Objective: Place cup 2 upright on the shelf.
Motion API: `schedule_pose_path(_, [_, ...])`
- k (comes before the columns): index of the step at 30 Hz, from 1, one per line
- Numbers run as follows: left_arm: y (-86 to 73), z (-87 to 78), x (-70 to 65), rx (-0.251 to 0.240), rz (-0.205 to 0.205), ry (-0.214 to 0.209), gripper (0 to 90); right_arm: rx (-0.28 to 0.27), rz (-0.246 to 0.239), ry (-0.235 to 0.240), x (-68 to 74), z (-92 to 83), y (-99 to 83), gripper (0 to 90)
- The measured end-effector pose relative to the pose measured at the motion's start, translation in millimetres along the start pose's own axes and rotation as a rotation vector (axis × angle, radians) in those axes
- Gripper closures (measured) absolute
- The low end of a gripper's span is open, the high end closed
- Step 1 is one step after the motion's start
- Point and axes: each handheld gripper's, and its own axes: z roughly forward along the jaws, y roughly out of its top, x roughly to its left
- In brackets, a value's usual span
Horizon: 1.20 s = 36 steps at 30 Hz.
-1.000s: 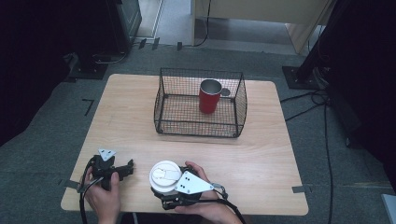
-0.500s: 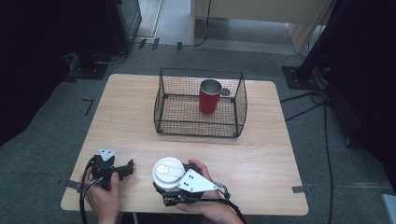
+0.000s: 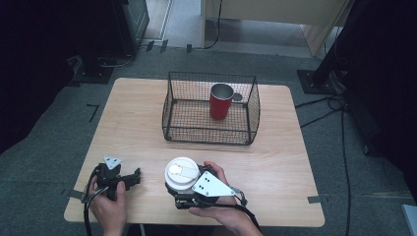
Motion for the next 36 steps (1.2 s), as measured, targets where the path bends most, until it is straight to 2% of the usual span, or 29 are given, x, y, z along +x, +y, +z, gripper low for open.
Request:
schedule_pose_path(19, [0.3, 0.2, -0.1, 0.000, 0.000, 0.000, 0.0, -0.024, -0.019, -0.042, -9.5, 1.2, 26.9, 16.0])
schedule_pose_path(36, [0.3, 0.4, -0.2, -0.002, -0.003, 0.000, 0.0, -0.055, -0.012, -0.134, -24.7, 3.8, 39.7, 16.0])
